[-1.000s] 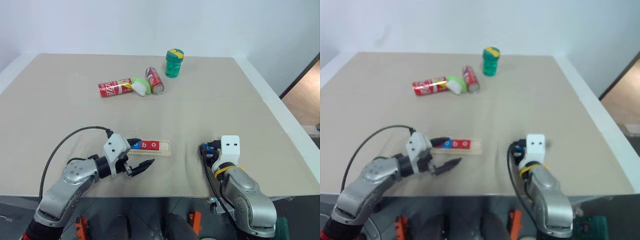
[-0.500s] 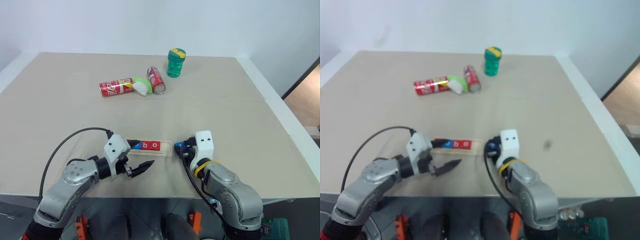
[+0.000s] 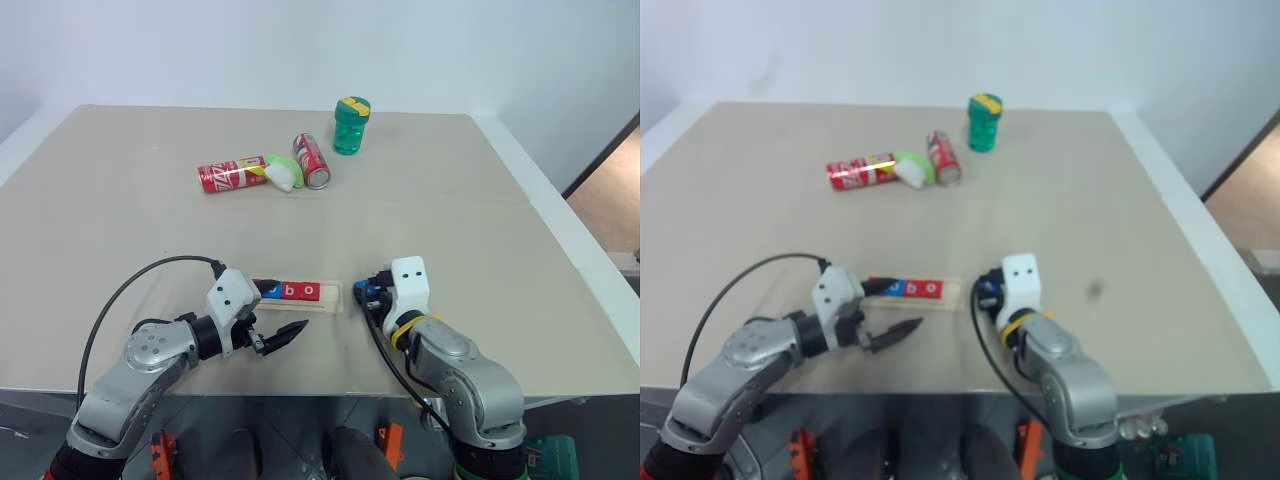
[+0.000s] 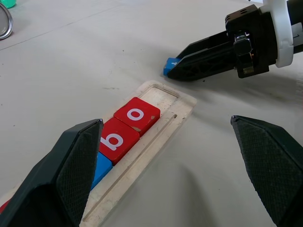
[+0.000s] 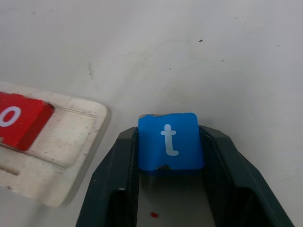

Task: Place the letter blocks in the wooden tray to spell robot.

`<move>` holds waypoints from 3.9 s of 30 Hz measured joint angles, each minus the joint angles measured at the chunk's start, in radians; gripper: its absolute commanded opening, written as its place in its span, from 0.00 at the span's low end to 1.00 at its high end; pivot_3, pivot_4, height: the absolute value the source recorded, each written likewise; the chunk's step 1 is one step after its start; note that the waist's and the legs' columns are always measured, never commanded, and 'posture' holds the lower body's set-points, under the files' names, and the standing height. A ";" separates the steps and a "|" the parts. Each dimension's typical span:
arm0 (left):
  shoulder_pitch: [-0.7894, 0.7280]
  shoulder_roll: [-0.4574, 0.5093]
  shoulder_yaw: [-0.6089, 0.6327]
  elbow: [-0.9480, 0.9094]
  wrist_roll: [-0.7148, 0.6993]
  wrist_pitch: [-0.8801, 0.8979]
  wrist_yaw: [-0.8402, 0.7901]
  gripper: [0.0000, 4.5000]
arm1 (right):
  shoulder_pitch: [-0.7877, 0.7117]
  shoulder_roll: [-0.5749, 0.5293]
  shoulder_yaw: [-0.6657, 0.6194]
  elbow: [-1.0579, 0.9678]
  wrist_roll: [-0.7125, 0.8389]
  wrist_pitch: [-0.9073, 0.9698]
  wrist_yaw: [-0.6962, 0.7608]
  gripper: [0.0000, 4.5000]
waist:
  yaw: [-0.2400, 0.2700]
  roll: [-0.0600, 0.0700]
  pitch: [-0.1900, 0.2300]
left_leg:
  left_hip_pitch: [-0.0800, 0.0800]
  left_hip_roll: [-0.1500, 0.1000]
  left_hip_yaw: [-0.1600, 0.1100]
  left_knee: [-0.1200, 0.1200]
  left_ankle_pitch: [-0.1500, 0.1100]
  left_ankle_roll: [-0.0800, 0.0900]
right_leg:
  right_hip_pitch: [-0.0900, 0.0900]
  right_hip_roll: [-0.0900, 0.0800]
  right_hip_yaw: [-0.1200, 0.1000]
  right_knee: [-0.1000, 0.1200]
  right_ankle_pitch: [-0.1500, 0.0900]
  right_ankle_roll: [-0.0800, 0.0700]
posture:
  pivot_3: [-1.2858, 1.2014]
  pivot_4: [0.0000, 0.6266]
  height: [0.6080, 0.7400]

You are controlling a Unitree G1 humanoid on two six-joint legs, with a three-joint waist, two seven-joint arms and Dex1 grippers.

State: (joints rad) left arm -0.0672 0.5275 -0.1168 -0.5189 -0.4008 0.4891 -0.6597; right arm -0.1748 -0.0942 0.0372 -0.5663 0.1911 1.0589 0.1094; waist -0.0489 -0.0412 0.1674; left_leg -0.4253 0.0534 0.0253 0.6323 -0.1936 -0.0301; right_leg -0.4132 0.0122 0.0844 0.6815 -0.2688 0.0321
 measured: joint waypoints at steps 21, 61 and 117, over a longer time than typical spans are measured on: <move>-0.011 -0.004 -0.027 0.033 0.037 -0.101 -0.061 1.00 | -0.616 -0.483 0.239 1.175 -0.020 -1.068 1.344 0.99 | -0.004 0.007 0.009 | 0.003 -0.001 0.001 -0.001 -0.001 0.006 | 0.005 0.000 0.000 -0.003 0.002 -0.003 | 0.52 0.24 1.00; -0.004 -0.030 -0.024 0.070 0.042 -0.100 -0.055 1.00 | -0.417 -0.509 0.154 0.988 -0.009 -0.946 1.271 0.27 | 0.004 0.007 0.009 | 0.007 -0.003 -0.002 0.004 -0.002 0.004 | 0.010 -0.001 -0.001 0.000 0.002 -0.001 | 0.52 0.24 1.00; 0.053 -0.072 -0.012 0.041 0.080 -0.090 0.047 1.00 | -0.565 -0.380 0.248 0.988 -0.100 -0.874 1.215 0.56 | 0.002 0.009 0.009 | 0.005 -0.001 0.000 0.004 0.000 0.004 | 0.007 0.000 0.000 0.000 0.004 0.001 | 0.52 0.24 1.00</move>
State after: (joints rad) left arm -0.0139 0.4550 -0.1283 -0.4777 -0.3206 0.3986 -0.6123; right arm -0.7402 -0.4745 0.2853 0.4214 0.0909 0.1854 1.3249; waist -0.0472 -0.0326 0.1769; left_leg -0.4203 0.0519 0.0252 0.6365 -0.1933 -0.0266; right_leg -0.4066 0.0122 0.0846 0.6819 -0.2648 0.0335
